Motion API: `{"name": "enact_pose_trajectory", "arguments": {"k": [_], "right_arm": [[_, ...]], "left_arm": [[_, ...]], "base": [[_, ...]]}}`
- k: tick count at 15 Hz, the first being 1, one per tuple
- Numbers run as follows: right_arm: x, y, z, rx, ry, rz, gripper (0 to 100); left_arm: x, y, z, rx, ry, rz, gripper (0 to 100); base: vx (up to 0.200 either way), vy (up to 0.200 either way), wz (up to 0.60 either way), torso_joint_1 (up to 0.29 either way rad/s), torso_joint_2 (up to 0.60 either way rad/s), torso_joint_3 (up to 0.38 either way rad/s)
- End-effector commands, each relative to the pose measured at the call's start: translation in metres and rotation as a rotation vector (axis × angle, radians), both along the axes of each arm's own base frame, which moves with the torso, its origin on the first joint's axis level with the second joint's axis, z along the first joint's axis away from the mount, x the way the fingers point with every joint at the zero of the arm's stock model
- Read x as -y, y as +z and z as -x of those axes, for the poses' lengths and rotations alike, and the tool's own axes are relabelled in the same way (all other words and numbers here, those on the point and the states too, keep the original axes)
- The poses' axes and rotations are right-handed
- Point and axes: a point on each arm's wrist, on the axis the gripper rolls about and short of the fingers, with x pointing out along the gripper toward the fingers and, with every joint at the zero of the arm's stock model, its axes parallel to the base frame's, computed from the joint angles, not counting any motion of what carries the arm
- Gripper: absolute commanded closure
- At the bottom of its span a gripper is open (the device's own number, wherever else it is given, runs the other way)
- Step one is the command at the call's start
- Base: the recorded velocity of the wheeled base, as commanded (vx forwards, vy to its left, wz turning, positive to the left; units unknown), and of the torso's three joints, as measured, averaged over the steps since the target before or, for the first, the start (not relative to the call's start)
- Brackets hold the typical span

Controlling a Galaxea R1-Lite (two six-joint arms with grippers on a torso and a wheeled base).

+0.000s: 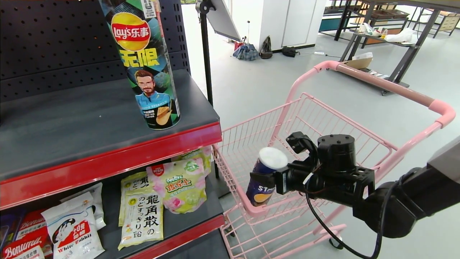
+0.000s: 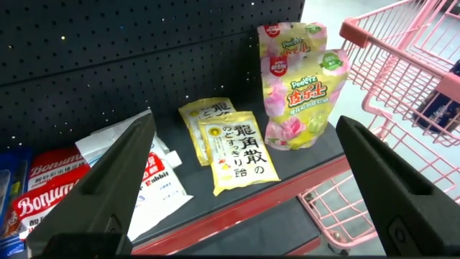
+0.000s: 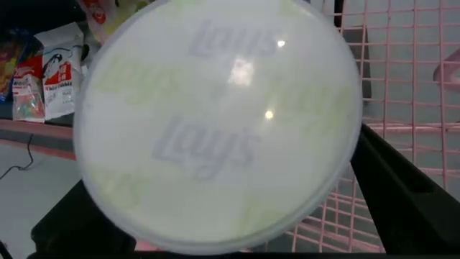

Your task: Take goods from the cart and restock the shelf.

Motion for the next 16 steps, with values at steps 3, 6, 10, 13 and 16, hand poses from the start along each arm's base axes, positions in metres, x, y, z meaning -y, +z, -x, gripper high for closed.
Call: {"name": "enact_pose_trajectory", "arguments": {"k": [3, 6, 10, 13, 16], "right_arm": [[-0.003, -0.009, -0.006, 0.0, -0.003, -0.001, 0], [-0.006, -0.014, -0.012, 0.042, -0.03, -0.014, 100], [-0.007, -0.015, -0.015, 0.028, -0.041, -0.038, 100], [-0.008, -0.003, -0.017, 0.07, -0.043, -0.057, 100], [0.009, 0.071, -0.013, 0.24, -0.062, -0.053, 100]], "left_arm": [[0.0, 0.0, 0.0, -0.001, 0.0, 0.0, 0], [0.0, 0.0, 0.0, -0.001, 0.0, -0.002, 0], [0.0, 0.0, 0.0, -0.001, 0.0, -0.002, 0], [0.0, 0.0, 0.0, -0.001, 0.0, -0.002, 0], [0.0, 0.0, 0.0, -0.001, 0.0, -0.002, 0]], "base": [[0.0, 0.0, 0.0, 0.0, 0.0, 0.0], [0.0, 0.0, 0.0, 0.0, 0.0, 0.0], [0.0, 0.0, 0.0, 0.0, 0.0, 0.0], [0.0, 0.0, 0.0, 0.0, 0.0, 0.0], [0.0, 0.0, 0.0, 0.0, 0.0, 0.0]]}}
